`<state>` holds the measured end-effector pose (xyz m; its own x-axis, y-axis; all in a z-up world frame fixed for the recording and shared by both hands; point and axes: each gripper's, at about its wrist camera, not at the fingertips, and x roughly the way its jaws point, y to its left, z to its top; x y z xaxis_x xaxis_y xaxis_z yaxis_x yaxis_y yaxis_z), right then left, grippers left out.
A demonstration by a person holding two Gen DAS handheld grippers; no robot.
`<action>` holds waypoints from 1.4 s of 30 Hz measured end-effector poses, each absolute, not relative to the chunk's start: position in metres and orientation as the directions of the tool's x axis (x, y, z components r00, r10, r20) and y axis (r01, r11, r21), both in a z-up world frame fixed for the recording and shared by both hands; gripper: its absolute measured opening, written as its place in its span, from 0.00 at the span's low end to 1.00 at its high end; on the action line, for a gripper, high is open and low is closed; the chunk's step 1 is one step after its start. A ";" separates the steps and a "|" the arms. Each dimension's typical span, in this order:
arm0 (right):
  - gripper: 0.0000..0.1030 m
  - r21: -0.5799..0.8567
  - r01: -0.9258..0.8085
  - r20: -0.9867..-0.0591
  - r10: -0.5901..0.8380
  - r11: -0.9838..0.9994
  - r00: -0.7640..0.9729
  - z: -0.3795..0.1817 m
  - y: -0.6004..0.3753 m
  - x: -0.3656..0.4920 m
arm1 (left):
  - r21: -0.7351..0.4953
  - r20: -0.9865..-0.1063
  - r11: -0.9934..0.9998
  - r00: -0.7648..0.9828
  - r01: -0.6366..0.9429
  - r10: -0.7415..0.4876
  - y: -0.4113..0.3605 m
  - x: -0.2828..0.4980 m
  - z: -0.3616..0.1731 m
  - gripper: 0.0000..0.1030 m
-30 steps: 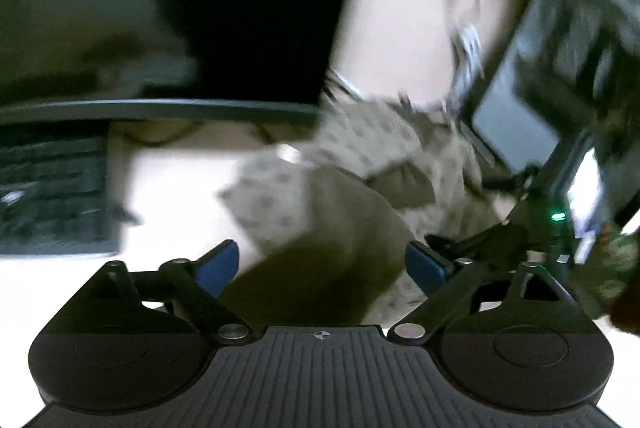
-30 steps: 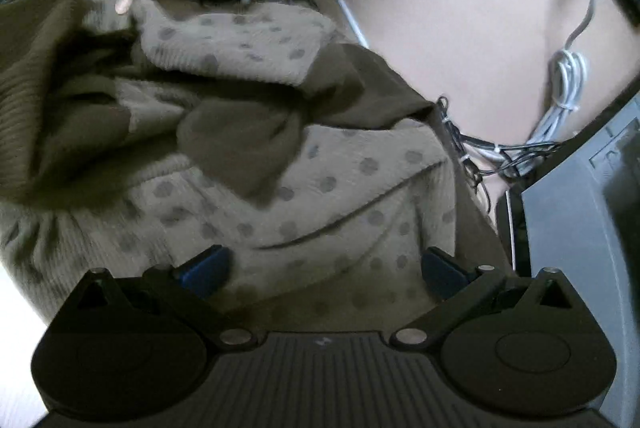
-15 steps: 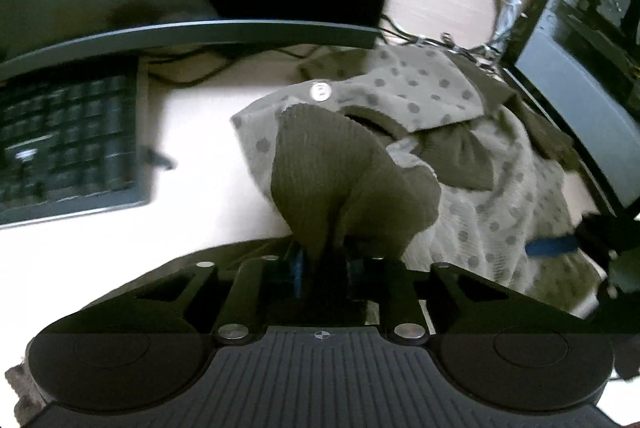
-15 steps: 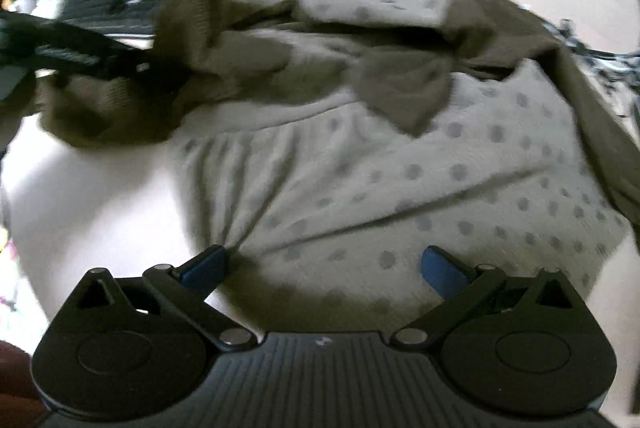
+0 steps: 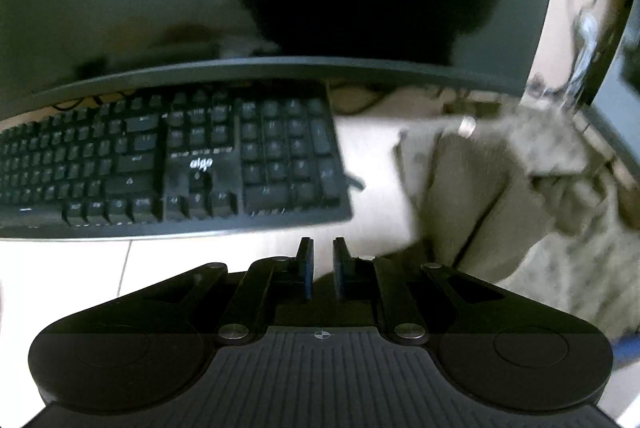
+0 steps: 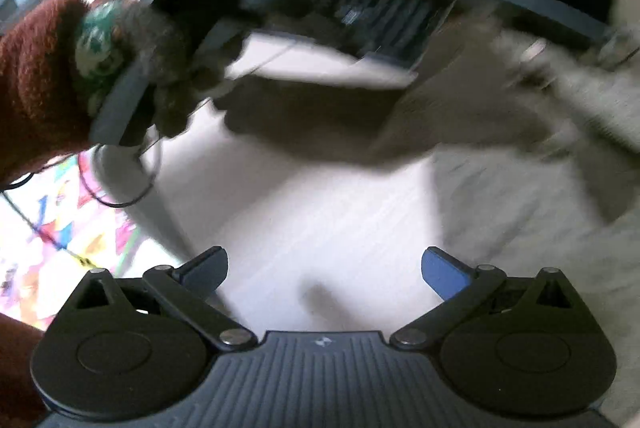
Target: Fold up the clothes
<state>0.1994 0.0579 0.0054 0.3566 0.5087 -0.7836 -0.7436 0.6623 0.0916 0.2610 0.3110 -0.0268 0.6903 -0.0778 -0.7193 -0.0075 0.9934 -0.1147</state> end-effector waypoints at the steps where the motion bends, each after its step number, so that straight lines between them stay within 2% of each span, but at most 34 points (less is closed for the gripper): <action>1: 1.00 0.042 -0.729 -0.772 0.485 0.683 0.411 0.015 0.047 0.200 | -0.160 -0.704 0.987 0.700 0.006 -0.118 0.313 0.256 -0.022 0.15; 2: 1.00 0.032 -0.709 -0.769 0.470 0.705 0.432 0.015 0.037 0.208 | -0.204 -0.687 0.979 0.709 0.021 -0.158 0.313 0.250 -0.017 0.17; 3: 1.00 0.036 -0.687 -0.770 0.459 0.725 0.444 0.011 0.028 0.219 | -0.245 -0.667 0.969 0.718 0.040 -0.199 0.311 0.244 -0.012 0.23; 4: 1.00 0.039 -0.665 -0.770 0.447 0.746 0.456 0.008 0.019 0.230 | -0.285 -0.647 0.957 0.724 0.062 -0.239 0.307 0.237 -0.008 0.34; 7: 1.00 0.048 -0.596 -0.771 0.408 0.802 0.488 -0.003 -0.009 0.262 | -0.401 -0.604 0.906 0.705 0.134 -0.372 0.280 0.223 -0.007 0.53; 11: 1.00 0.059 -0.495 -0.774 0.353 0.867 0.526 -0.016 -0.047 0.306 | -0.559 -0.580 0.806 0.603 0.193 -0.547 0.228 0.226 -0.028 0.65; 14: 1.00 0.068 -0.415 -0.776 0.309 0.907 0.549 -0.026 -0.075 0.339 | -0.578 -0.606 0.784 0.525 0.226 -0.598 0.184 0.233 -0.045 0.69; 18: 1.00 0.078 -0.303 -0.780 0.248 0.950 0.575 -0.040 -0.112 0.382 | -0.529 -0.673 0.823 0.488 0.207 -0.556 0.160 0.242 -0.057 0.74; 19: 1.00 0.153 -0.305 -0.797 0.300 0.940 0.525 -0.049 -0.116 0.384 | -0.518 -0.680 0.833 0.496 0.195 -0.540 0.163 0.243 -0.057 0.77; 20: 1.00 0.170 -0.321 -0.787 0.324 0.932 0.525 -0.053 -0.116 0.374 | -0.506 -0.686 0.843 0.507 0.183 -0.522 0.167 0.243 -0.057 0.78; 24: 1.00 0.089 -0.441 -0.791 0.333 0.893 0.513 -0.055 -0.098 0.319 | -0.439 -0.699 0.888 0.570 0.133 -0.431 0.200 0.247 -0.047 0.89; 25: 1.00 0.112 -0.455 -0.796 0.354 0.884 0.491 -0.053 -0.095 0.304 | -0.422 -0.701 0.898 0.585 0.120 -0.408 0.209 0.248 -0.044 0.91; 27: 1.00 0.239 -0.456 -0.798 0.441 0.858 0.412 -0.048 -0.090 0.282 | -0.389 -0.707 0.918 0.614 0.078 -0.352 0.228 0.253 -0.040 0.91; 30: 1.00 0.496 -0.393 -0.746 0.612 0.774 0.262 -0.047 -0.090 0.262 | -0.373 -0.713 0.927 0.646 -0.019 -0.274 0.259 0.266 -0.041 0.91; 33: 1.00 0.577 -0.296 -0.720 0.645 0.761 0.255 -0.050 -0.085 0.250 | -0.400 -0.693 0.916 0.657 -0.008 -0.297 0.262 0.264 -0.035 0.91; 37: 1.00 0.524 -0.349 -0.778 0.603 0.777 0.175 -0.046 -0.070 0.257 | -0.441 -0.657 0.896 0.660 0.053 -0.363 0.255 0.255 -0.025 0.90; 39: 1.00 0.453 -0.427 -0.777 0.582 0.783 0.242 -0.019 -0.070 0.249 | -0.461 -0.639 0.884 0.660 0.083 -0.395 0.252 0.250 -0.020 0.90; 42: 1.00 0.066 -0.621 -0.679 0.491 0.781 0.545 0.036 -0.063 0.222 | -0.494 -0.615 0.859 0.643 0.137 -0.456 0.243 0.238 -0.018 0.90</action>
<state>0.2225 -0.0632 0.0361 0.5453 0.4912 -0.6793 -0.6213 0.7808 0.0658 0.2379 0.2432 -0.0175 0.6431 -0.4560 -0.6152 0.1366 0.8588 -0.4938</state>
